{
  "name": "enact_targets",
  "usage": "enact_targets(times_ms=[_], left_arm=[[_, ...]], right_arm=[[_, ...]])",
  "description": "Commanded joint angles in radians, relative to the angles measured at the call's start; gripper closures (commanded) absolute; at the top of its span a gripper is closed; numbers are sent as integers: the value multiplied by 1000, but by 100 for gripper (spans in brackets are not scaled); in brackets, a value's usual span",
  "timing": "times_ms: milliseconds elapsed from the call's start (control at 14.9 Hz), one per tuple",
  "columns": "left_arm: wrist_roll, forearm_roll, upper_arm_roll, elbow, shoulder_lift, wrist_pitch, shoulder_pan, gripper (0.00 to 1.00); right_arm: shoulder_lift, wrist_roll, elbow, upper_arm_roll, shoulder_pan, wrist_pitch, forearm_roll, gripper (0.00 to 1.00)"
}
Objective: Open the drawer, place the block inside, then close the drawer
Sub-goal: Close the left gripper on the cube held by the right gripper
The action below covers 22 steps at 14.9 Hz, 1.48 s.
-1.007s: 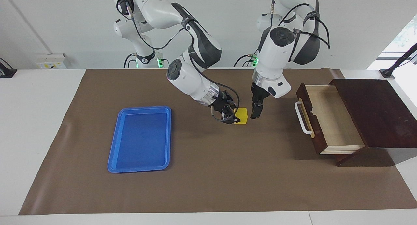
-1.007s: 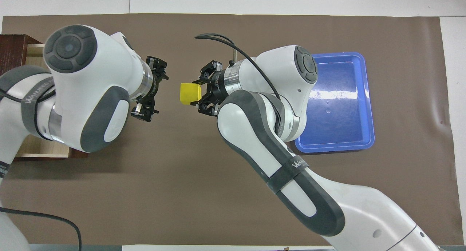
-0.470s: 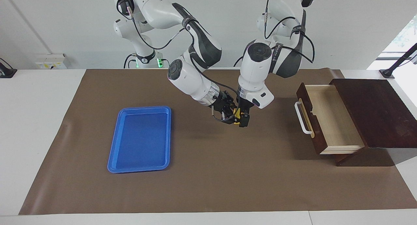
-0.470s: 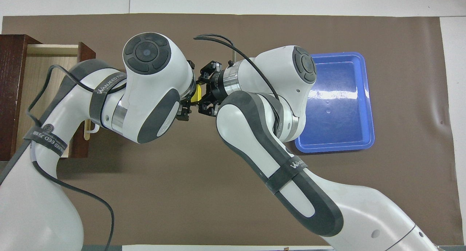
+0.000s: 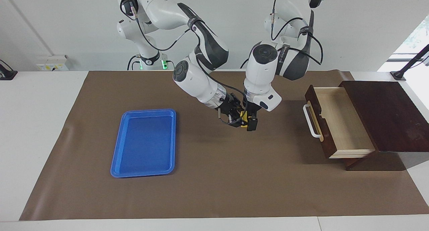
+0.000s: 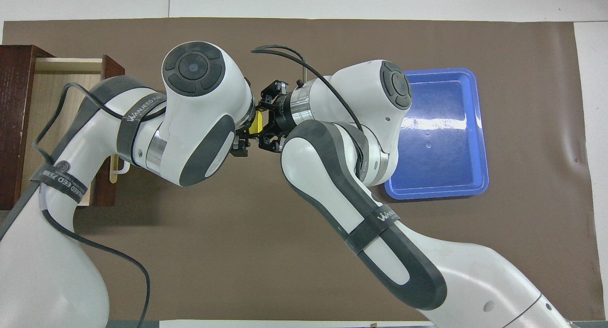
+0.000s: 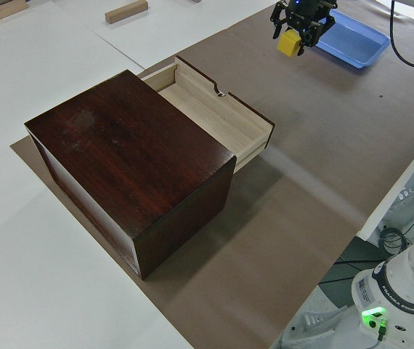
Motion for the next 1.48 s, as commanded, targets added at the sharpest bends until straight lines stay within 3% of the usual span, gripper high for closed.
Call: enact_targets(times_ms=[0,201,604,873,940,1410], left_arm=[[-23,19,9,16,-3,-29,-5,0],[-35,21,9,14,-5,-30,-5,9],[-36,28,9,13,-6,-41,-5,41],[-34,31,9,11,-6,-39,-7,96],[-34,31,7,11,-6,-39,-7,100],[-26,30,7,14,-6,-38,-7,100]], right_arm=[[8,19,15,-3,3,-2,-21,100],[8,18,17,-3,3,-2,-29,100],[6,18,18,-3,3,-16,-30,100],[6,18,18,-3,3,-16,-35,100],[6,18,18,-3,3,-16,-37,100],[6,18,18,-3,3,-16,-38,100]])
